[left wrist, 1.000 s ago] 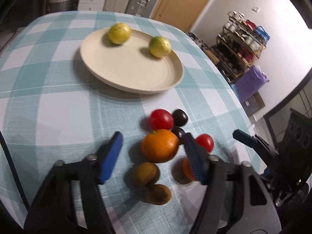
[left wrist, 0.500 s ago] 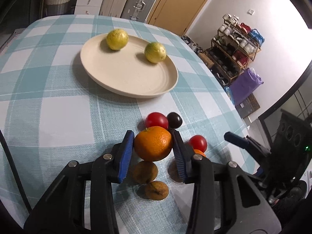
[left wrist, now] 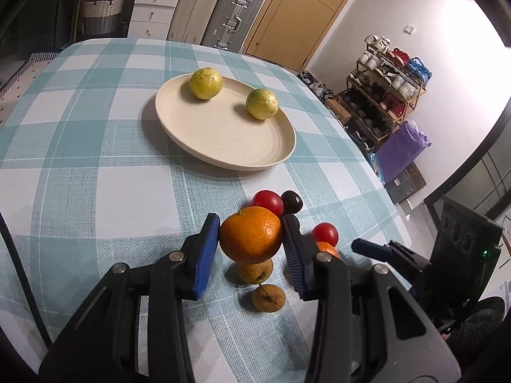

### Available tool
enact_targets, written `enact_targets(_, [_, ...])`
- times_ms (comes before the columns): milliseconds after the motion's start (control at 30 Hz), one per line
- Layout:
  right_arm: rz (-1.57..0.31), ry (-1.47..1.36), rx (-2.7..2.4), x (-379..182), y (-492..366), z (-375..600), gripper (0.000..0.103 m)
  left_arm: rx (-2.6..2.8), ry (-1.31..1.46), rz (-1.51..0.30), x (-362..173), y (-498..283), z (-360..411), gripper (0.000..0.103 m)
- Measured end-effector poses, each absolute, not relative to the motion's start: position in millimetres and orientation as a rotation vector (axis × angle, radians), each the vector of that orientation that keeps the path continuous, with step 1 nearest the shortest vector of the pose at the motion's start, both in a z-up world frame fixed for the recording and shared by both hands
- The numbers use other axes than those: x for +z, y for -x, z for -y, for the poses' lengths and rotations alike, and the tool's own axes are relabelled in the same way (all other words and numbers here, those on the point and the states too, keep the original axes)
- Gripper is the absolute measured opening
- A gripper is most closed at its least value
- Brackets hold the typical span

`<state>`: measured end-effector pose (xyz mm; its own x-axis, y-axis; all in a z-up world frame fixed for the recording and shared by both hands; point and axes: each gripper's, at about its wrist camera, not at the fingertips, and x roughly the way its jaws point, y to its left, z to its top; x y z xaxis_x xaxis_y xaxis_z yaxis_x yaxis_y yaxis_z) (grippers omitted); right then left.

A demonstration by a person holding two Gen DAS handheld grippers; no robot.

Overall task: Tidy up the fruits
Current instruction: 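Grasp the large orange with the left gripper while the right gripper grasps a small orange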

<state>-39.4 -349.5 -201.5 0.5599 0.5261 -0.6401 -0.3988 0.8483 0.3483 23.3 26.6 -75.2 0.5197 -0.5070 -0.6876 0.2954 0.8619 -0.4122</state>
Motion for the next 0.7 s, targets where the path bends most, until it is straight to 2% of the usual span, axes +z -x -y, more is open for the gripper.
enact_targets(167, [-0.859, -0.157, 0.532, -209, 32, 335, 0.085, -0.494, 0.267, -0.898, -75, -18, -33, 0.037])
enact_targets(333, [-0.871, -0.146, 0.512, -210, 27, 326, 0.083, -0.499, 0.276, -0.895, -76, -16, -40, 0.037])
enact_targets(433, [-0.863, -0.142, 0.497, -208, 26, 322, 0.076, -0.506, 0.296, -0.899, -79, -17, -45, 0.037])
enact_targets(533, [-0.861, -0.159, 0.471, -208, 23, 322, 0.073, -0.506, 0.304, -0.907, -82, -16, -49, 0.037])
enact_targets(633, [-0.872, -0.170, 0.481, -209, 22, 319, 0.059, -0.507, 0.311, -0.904, -82, -14, -53, 0.037])
enact_targets(700, [-0.883, -0.176, 0.478, -211, 20, 319, 0.053, -0.503, 0.317, -0.903, -83, -13, -56, 0.037])
